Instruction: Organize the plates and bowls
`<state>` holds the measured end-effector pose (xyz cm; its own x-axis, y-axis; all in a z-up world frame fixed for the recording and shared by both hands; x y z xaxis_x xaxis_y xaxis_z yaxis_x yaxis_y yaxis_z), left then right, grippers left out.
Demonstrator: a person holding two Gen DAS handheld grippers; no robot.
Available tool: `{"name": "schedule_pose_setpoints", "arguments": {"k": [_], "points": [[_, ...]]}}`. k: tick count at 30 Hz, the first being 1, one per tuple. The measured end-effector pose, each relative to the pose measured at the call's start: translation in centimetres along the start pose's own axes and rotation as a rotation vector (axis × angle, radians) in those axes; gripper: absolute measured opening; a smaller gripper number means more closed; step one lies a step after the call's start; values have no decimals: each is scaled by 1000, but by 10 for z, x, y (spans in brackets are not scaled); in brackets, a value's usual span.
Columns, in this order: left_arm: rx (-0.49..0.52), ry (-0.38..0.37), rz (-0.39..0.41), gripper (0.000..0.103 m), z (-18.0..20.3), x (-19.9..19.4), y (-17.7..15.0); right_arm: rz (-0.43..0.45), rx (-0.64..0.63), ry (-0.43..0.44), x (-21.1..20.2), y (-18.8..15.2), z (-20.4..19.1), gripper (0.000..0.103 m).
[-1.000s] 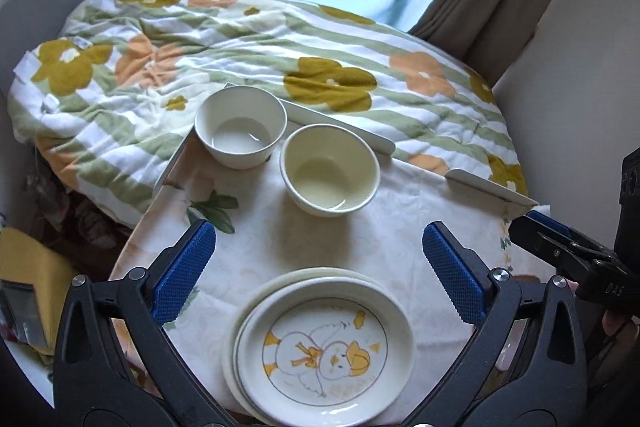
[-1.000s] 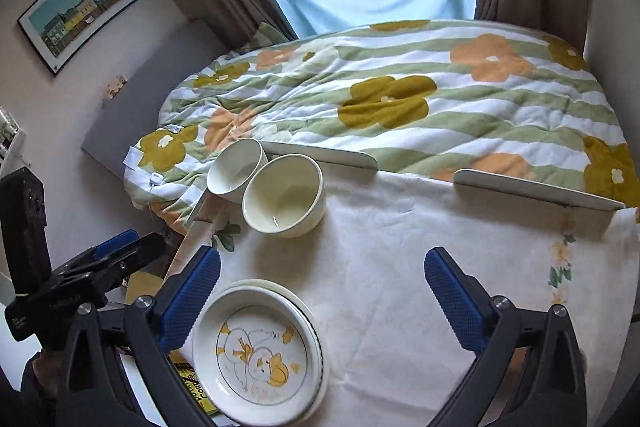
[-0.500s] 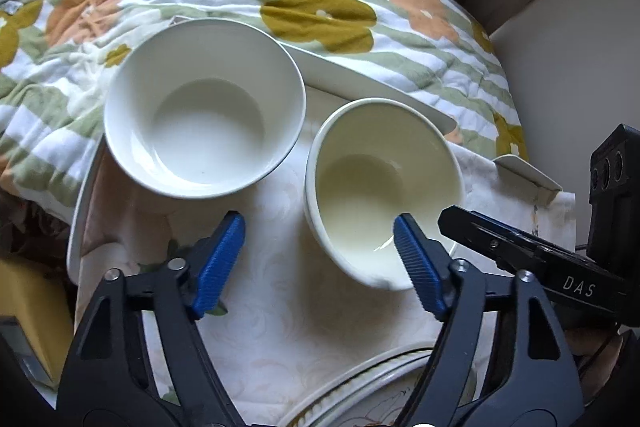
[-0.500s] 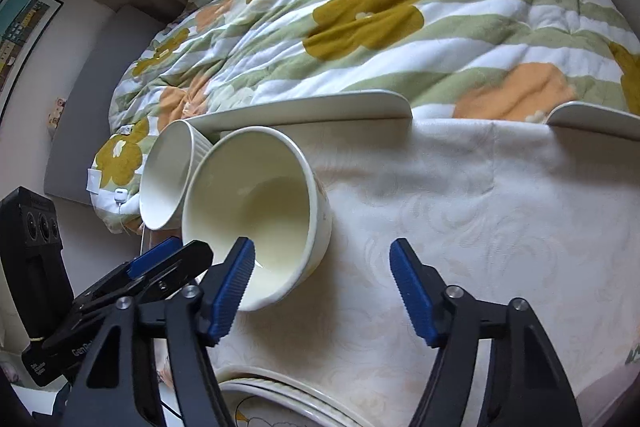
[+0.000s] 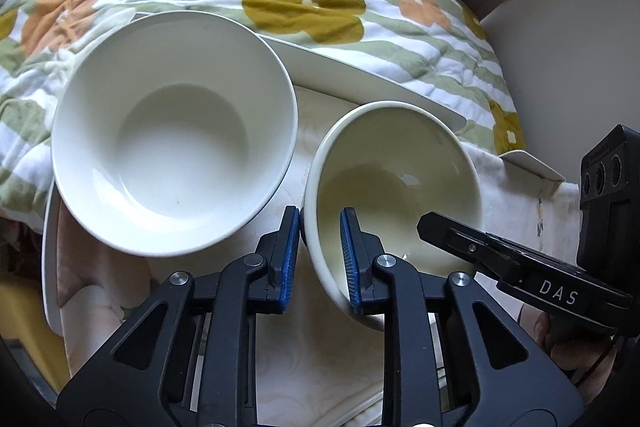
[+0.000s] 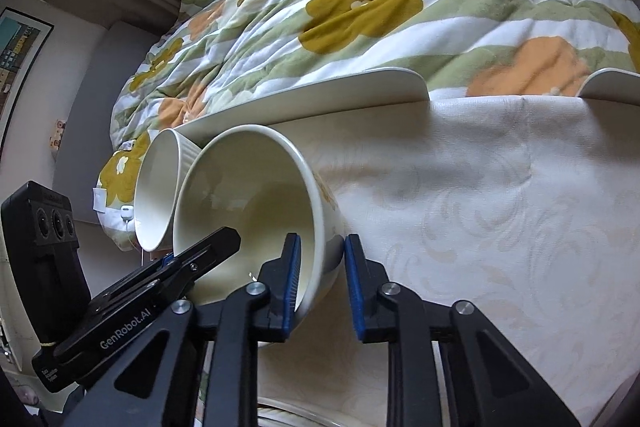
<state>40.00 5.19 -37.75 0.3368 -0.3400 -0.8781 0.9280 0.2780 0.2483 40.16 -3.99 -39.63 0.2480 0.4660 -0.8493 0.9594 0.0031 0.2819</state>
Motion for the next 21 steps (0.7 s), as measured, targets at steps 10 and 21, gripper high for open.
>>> {"name": "schedule_pose_setpoints", "arguments": {"k": [10, 21], "points": [[60, 44, 42, 19, 19, -20, -3, 33, 0, 25, -18, 1, -1, 21], [135, 56, 161, 19, 103, -88, -33, 145, -54, 82, -117, -16, 8, 20]]}}
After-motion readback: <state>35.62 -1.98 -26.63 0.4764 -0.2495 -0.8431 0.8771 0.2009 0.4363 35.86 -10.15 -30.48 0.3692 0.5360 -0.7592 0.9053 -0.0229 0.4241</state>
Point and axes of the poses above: each gripper's, at about its wrist camera, not at the fingertips, and x roughly the way its jaws point, z to its right, y to its top, the point moved 10 cm from there along x, roughly the way its jaws point, and after that the axes turned 8 degrees about -x, right-handed, at the moved point
